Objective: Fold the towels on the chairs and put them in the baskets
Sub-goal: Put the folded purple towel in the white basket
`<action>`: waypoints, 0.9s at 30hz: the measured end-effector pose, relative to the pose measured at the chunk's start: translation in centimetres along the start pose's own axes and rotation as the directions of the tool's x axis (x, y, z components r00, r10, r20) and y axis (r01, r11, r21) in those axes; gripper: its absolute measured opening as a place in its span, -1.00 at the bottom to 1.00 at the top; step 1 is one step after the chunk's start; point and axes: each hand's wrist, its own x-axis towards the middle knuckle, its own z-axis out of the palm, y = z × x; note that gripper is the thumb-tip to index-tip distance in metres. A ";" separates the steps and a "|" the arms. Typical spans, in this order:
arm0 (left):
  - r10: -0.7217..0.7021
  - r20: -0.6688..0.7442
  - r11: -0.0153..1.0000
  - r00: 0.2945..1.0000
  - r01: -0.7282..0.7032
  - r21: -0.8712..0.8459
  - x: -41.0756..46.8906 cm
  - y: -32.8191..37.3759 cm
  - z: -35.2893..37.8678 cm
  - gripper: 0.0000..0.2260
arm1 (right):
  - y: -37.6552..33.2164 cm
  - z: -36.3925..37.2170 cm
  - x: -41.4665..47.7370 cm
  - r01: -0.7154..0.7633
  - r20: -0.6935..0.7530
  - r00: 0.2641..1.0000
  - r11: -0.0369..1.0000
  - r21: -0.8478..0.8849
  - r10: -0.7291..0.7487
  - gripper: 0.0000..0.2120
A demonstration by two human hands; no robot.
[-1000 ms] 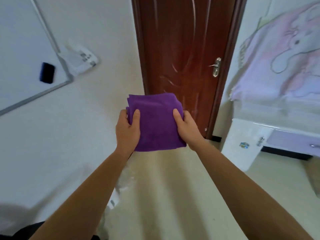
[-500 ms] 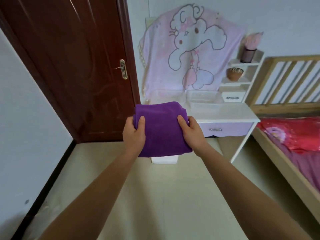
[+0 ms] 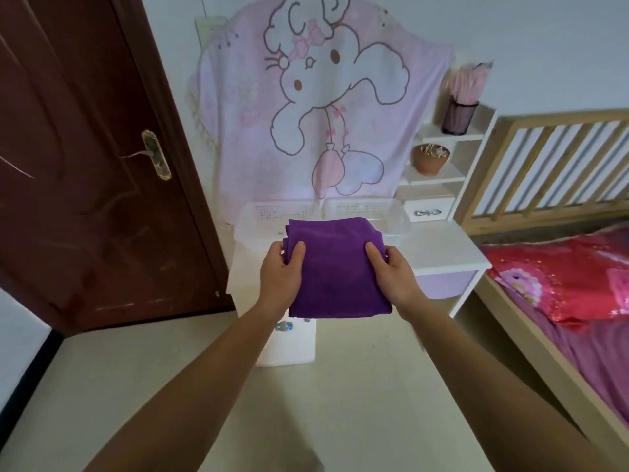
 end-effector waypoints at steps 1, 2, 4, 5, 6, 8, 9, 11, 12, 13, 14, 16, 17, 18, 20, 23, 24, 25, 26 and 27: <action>-0.011 0.025 1.000 1.000 0.011 0.010 2.2 0.1 0.8 -0.82 | -0.3 -0.2 2.0 -0.017 -0.012 1.000 1.000 -0.014 0.017 -0.57; -0.016 0.048 1.000 0.999 0.015 0.020 4.2 0.1 1.4 -0.83 | -0.4 -0.3 4.0 -0.032 -0.020 0.999 0.999 -0.025 0.032 -0.57; -0.022 0.092 0.999 0.995 0.018 0.051 8.6 0.4 2.7 -0.82 | -0.7 -0.4 7.8 -0.058 -0.042 0.998 0.998 -0.020 0.057 -0.57; -0.029 0.105 0.998 0.994 0.023 0.056 10.3 0.6 3.2 -0.80 | -0.9 -0.4 9.3 -0.067 -0.045 0.997 0.998 -0.002 0.067 -0.57; -0.047 0.114 0.997 0.992 0.039 0.066 12.6 0.4 3.9 -0.78 | -0.9 -0.2 11.4 -0.092 -0.049 0.995 0.996 0.019 0.093 -0.58; -0.090 0.118 0.994 0.989 0.081 0.079 15.8 -0.1 4.8 -0.76 | -0.6 0.5 14.5 -0.134 -0.042 0.990 0.990 0.042 0.136 -0.57; -0.108 0.118 0.992 0.987 0.099 0.084 17.5 -0.6 5.1 -0.76 | -0.4 1.0 16.2 -0.150 -0.027 0.988 0.988 0.038 0.152 -0.57; -0.152 0.118 0.986 0.981 0.142 0.090 20.6 -1.6 5.3 -0.78 | -0.3 2.3 19.7 -0.176 0.000 0.984 0.984 0.027 0.176 -0.58; -0.181 0.113 0.981 0.977 0.172 0.088 22.0 -2.1 5.2 -0.78 | -0.3 3.0 21.2 -0.183 0.014 0.983 0.983 0.025 0.183 -0.59; -0.214 0.102 0.975 0.972 0.206 0.079 23.5 -2.8 5.1 -0.77 | -0.2 3.9 22.9 -0.192 0.035 0.981 0.981 0.028 0.191 -0.60; -0.256 0.085 0.966 0.963 0.250 0.068 25.2 -3.7 4.9 -0.75 | 0.0 4.9 24.8 -0.206 0.061 0.977 0.978 0.026 0.204 -0.60; -0.351 0.047 0.936 0.935 0.349 0.050 28.5 -5.5 4.2 -0.69 | 0.6 7.3 28.3 -0.230 0.126 0.966 0.973 0.019 0.226 -0.60; -0.390 0.034 0.920 0.920 0.389 0.042 30.0 -6.2 3.9 -0.67 | 0.9 8.4 30.0 -0.241 0.159 0.959 0.970 0.017 0.235 -0.59; -0.430 0.024 0.903 0.902 0.429 0.034 31.7 -6.9 3.5 -0.67 | 1.1 9.7 31.9 -0.257 0.195 0.949 0.966 0.019 0.248 -0.59; -0.512 -0.006 0.859 0.859 0.512 0.007 34.6 -8.0 2.6 -0.71 | 1.6 12.0 35.5 -0.318 0.274 0.913 0.948 0.008 0.304 -0.58; -0.597 -0.037 0.801 0.801 0.598 0.031 38.7 -9.1 1.6 -0.84 | 2.3 15.6 40.6 -0.458 0.376 0.819 0.889 -0.027 0.433 -0.58; -0.614 -0.033 0.787 0.788 0.615 0.040 39.9 -9.4 1.2 -0.79 | 2.5 16.7 41.9 -0.482 0.403 0.793 0.875 -0.042 0.457 -0.59; -0.630 -0.030 0.775 0.776 0.630 0.052 41.1 -9.9 0.8 -0.67 | 2.6 17.6 43.0 -0.495 0.423 0.774 0.867 -0.059 0.471 -0.60; -0.655 -0.033 0.753 0.755 0.655 0.064 42.5 -10.9 0.4 -0.56 | 3.0 18.8 44.4 -0.521 0.443 0.746 0.850 -0.079 0.498 -0.61; -0.662 -0.042 0.745 0.748 0.663 0.069 43.2 -11.4 0.1 -0.48 | 3.1 19.3 45.0 -0.526 0.450 0.737 0.846 -0.088 0.505 -0.62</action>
